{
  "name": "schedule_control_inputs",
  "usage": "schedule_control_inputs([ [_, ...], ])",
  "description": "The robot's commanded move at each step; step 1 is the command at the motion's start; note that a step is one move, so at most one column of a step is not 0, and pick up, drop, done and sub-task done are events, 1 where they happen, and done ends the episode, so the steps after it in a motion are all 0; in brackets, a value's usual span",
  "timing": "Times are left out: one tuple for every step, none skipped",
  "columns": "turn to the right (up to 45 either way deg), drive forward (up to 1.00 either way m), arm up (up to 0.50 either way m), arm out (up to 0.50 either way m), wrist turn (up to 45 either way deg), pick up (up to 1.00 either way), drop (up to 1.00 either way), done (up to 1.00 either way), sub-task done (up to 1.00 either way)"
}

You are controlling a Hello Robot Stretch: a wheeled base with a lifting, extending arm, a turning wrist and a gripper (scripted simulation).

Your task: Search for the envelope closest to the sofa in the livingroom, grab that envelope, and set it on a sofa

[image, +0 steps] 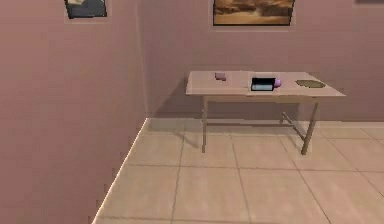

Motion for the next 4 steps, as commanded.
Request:
schedule_control_inputs([
  [0.0, 0.20, 0.00, 0.00, 0.0, 0.00, 0.00, 0.00, 0.00],
  [45.0, 0.00, 0.00, 0.00, 0.0, 0.00, 0.00, 0.00, 0.00],
  [45.0, 0.00, 0.00, 0.00, 0.0, 0.00, 0.00, 0.00, 0.00],
  [0.0, 0.70, 0.00, 0.00, 0.0, 0.00, 0.00, 0.00, 0.00],
])
